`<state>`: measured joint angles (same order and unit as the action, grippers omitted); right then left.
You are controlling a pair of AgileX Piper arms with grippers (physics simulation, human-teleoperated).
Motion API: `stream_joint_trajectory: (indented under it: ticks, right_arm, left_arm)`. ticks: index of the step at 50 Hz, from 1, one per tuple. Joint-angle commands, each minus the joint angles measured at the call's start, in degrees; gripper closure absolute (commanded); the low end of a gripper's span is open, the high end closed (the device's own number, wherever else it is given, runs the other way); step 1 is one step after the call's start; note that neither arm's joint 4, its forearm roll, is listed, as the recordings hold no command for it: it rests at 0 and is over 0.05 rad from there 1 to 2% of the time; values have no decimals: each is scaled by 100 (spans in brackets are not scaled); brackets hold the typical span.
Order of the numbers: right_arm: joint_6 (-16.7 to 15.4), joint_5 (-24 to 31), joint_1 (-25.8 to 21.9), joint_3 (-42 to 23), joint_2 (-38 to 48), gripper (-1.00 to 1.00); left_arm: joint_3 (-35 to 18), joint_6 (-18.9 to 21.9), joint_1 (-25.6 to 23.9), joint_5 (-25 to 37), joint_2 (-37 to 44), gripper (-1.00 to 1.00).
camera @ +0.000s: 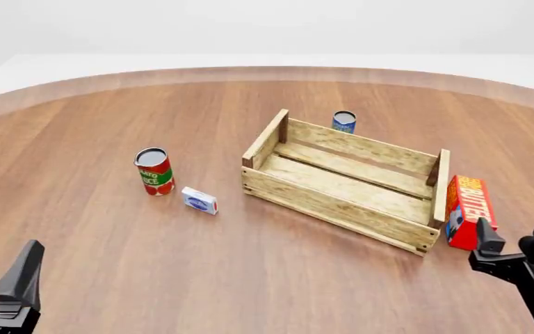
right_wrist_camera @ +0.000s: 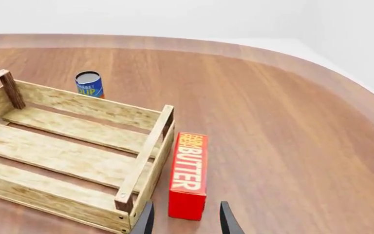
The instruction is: Pick up the butter and put it in the tray.
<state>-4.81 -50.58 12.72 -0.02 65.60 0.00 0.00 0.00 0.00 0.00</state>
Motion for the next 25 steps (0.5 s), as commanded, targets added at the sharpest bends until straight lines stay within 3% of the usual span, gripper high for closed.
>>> stream_joint_trajectory:
  ticks: [1,25]
  right_arm:
    - [-8,-433,25,0,466,-100]
    - [-32,-1311,27,2,1447,-100]
  left_arm:
    - [0,0,0,0,0,-100]
    - [0,0,0,0,0,-100]
